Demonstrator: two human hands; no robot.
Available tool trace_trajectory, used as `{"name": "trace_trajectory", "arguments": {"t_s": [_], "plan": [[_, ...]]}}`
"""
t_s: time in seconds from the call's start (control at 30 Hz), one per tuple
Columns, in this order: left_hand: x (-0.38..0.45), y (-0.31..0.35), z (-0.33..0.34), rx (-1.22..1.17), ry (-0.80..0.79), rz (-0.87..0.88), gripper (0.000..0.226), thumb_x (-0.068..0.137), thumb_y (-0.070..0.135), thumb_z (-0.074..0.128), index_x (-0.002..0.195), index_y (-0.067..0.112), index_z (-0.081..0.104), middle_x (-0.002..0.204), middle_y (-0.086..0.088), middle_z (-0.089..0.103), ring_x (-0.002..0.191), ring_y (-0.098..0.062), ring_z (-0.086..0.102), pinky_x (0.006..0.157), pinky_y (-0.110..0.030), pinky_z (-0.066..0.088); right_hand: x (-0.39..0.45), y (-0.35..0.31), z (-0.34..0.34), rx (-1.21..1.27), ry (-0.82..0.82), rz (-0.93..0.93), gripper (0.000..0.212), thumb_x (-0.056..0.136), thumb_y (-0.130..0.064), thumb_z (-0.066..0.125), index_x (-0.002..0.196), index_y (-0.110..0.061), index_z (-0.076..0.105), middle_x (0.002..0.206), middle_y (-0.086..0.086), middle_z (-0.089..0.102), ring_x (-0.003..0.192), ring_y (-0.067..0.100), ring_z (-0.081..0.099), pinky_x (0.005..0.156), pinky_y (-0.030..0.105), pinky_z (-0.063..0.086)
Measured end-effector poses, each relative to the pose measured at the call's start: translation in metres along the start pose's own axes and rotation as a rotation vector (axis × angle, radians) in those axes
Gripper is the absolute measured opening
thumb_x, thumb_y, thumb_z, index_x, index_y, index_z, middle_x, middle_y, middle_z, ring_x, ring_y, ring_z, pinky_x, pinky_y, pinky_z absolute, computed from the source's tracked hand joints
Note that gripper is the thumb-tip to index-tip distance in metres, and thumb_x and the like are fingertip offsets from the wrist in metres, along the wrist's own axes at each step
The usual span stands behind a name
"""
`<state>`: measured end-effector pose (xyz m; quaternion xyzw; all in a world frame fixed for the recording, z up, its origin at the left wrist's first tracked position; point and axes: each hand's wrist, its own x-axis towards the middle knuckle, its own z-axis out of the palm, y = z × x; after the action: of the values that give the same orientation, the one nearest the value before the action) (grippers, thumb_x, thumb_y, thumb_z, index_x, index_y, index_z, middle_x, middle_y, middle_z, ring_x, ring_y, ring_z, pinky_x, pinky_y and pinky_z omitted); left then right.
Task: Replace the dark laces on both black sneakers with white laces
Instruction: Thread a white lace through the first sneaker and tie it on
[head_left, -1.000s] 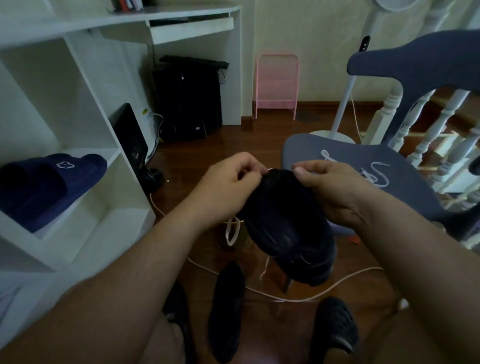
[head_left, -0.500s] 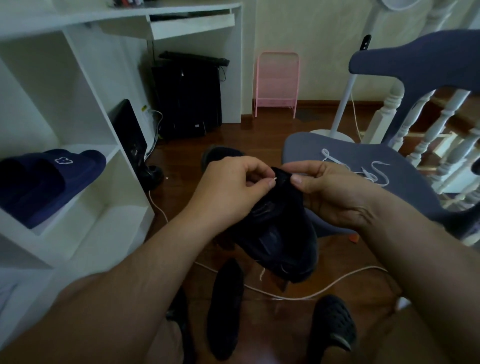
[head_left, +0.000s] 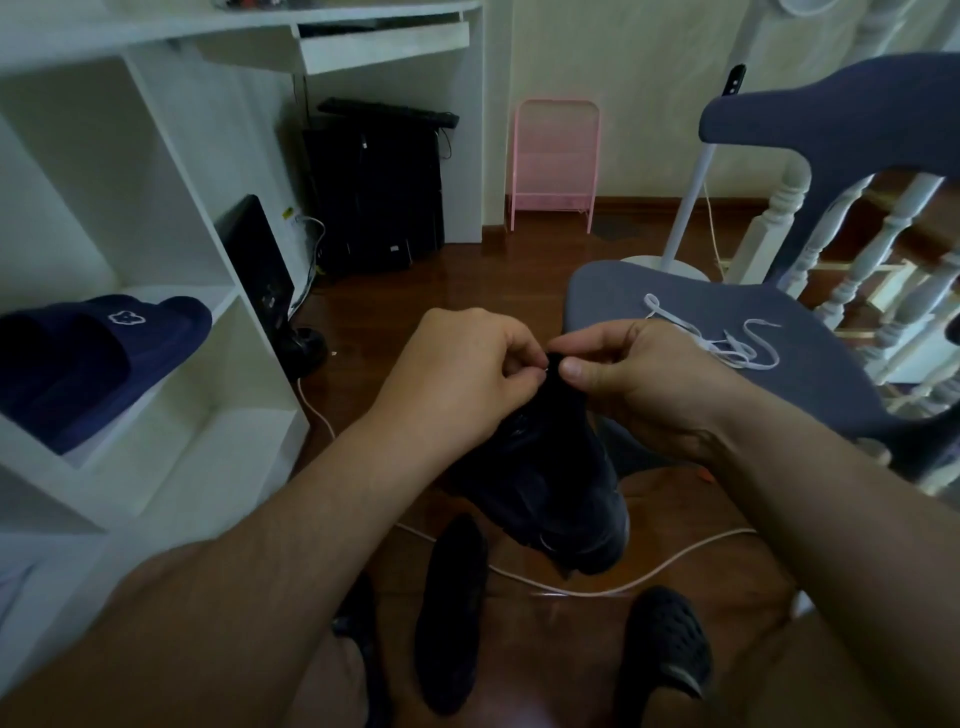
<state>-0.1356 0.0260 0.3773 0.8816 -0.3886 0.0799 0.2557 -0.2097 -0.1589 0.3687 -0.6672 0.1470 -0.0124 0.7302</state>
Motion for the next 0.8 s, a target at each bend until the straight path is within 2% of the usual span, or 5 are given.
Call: {"name": "trace_trajectory", "arguments": {"t_s": [0.2,0.4,0.5,0.63,0.8], "plan": [[0.003,0.002,0.007,-0.107,-0.018,-0.064,0.028,0.082,0.036,0.087,0.094,0.033,0.062,0.077,0.014,0.067,0.074,0.002,0.062,0.069,-0.020,0.051,0.002,0.002,0.002,-0.038,-0.039,0.004,0.021,0.089,0.007,0.065,0.106,0.000,0.074,0.102,0.019,0.077,0.095,0.025,0.076,0.084,0.032,0.063],[0.005,-0.006,0.017,-0.135,0.076,-0.064,0.039,0.077,0.050,0.088,0.081,0.026,0.057,0.071,0.010,0.059,0.069,-0.003,0.056,0.057,-0.017,0.038,0.001,-0.004,-0.005,0.126,-0.089,0.134,0.024,0.094,0.008,0.057,0.112,0.002,0.070,0.099,0.017,0.075,0.092,0.024,0.074,0.084,0.031,0.063],[0.005,-0.008,0.018,-0.235,0.077,-0.130,0.034,0.086,0.058,0.077,0.082,0.029,0.061,0.074,0.009,0.061,0.075,-0.004,0.058,0.059,-0.018,0.042,0.003,-0.004,-0.004,0.210,-0.023,0.170,0.023,0.095,0.006,0.057,0.112,0.000,0.070,0.098,0.016,0.077,0.086,0.021,0.076,0.078,0.030,0.064],[0.008,-0.016,0.009,-0.280,0.145,-0.236,0.038,0.103,0.062,0.050,0.086,0.029,0.060,0.082,0.003,0.060,0.075,-0.014,0.058,0.062,-0.034,0.041,0.008,-0.006,-0.006,0.306,0.106,0.140,0.023,0.099,0.003,0.055,0.116,-0.004,0.070,0.112,0.016,0.076,0.102,0.024,0.072,0.090,0.034,0.060],[0.007,-0.039,0.010,-0.297,-0.166,-0.539,0.060,0.095,0.081,0.040,0.104,0.024,0.057,0.094,0.001,0.064,0.083,-0.017,0.060,0.071,-0.037,0.047,0.007,-0.010,-0.003,0.453,0.198,-0.025,0.022,0.102,0.004,0.051,0.107,-0.006,0.070,0.097,0.010,0.080,0.092,0.019,0.077,0.086,0.031,0.062]]}}
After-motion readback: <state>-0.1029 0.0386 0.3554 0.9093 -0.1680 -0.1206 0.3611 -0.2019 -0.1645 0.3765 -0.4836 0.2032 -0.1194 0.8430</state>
